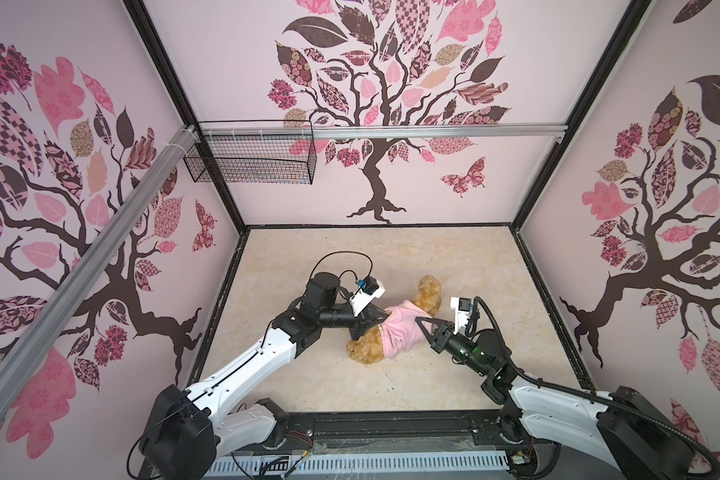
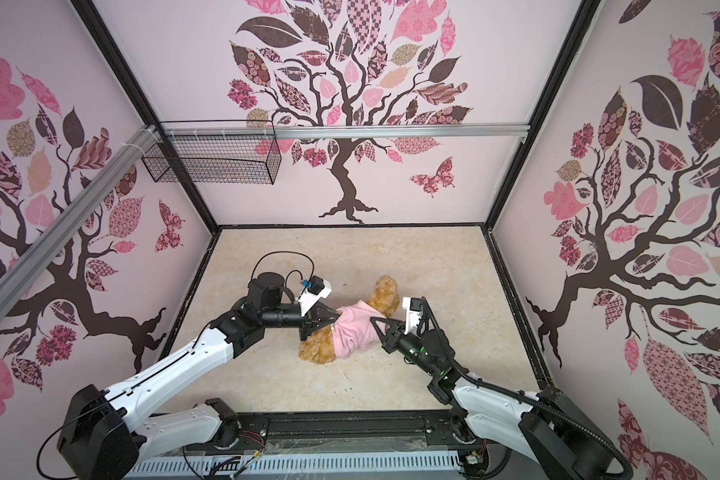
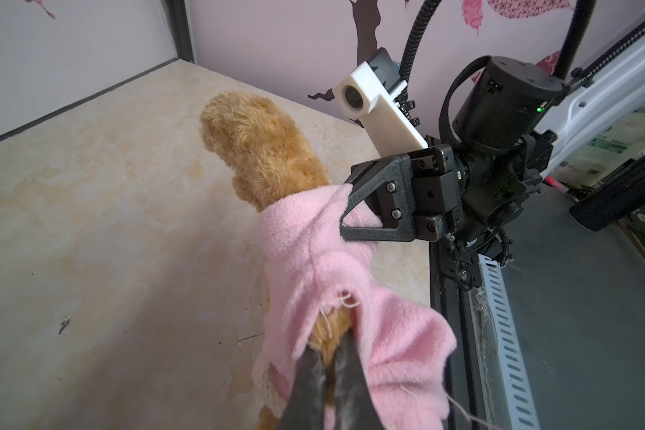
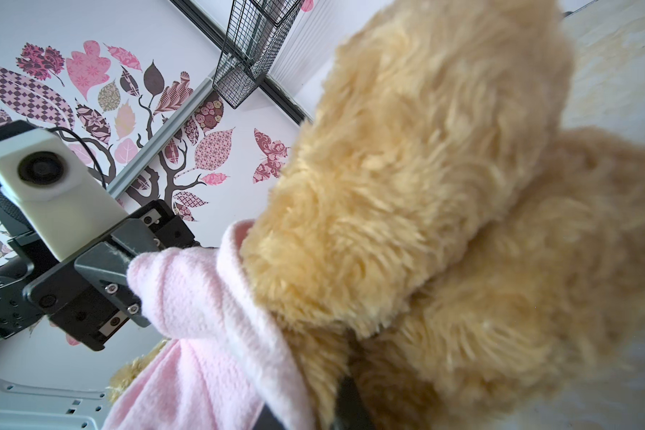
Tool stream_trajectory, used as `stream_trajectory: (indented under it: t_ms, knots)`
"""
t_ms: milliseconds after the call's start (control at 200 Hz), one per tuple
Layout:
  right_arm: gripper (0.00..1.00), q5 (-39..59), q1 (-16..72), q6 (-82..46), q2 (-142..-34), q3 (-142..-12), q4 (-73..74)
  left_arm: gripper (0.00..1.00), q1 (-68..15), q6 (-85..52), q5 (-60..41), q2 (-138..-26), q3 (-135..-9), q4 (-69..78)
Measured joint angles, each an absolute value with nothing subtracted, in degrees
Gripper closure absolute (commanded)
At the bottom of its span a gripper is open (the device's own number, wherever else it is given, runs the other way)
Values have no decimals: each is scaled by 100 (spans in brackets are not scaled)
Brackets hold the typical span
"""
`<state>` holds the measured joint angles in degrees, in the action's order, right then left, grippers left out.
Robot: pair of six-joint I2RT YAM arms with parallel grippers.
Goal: Dress the teddy bear
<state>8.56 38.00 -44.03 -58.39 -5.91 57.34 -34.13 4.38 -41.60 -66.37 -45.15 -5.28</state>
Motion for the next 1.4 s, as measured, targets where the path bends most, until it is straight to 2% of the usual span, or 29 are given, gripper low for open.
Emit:
stream_trajectory:
  t_ms: [180,320,425,485,520,570,730,885,970,1105,1400]
  knots:
    - [100,913,3795,-4108,-5889,-624,5760,100,-3385,270,-4180,-6635,-4421,-390]
    - [67,1188,3710,-3288,-6014,-958,4958,100,-3747,1398,-3391,-6667,-4670,-1404]
    - [54,1149,3649,-2783,-5996,-1260,4106,100,-3841,2209,-2805,-6849,-5043,-2121]
    - [49,961,3605,-2561,-5894,-1319,3640,100,-3841,2620,-2519,-6956,-5221,-2438]
    - [41,816,3568,-2456,-5784,-1319,3347,100,-3839,2847,-2359,-7006,-5306,-2622]
    - [37,613,3520,-2335,-5592,-1317,2936,100,-3826,3140,-2191,-7050,-5400,-2877]
    - [35,268,3594,-1743,-4810,-1341,2128,100,-3806,4007,-2080,-7107,-5686,-3437]
    - [32,5,4637,-585,-4523,-1527,2204,100,-3785,4565,-2307,-7159,-5898,-3778]
    - [26,130,5035,62,-4650,-1544,2521,100,-3739,4877,-2467,-7164,-5905,-3940]
    - [19,449,5111,919,-5030,-1538,2851,100,-3658,5310,-2644,-7116,-5889,-4047]
    - [15,1109,5131,2088,-5599,-1544,3267,100,-3640,5929,-3135,-6580,-5472,-3931]
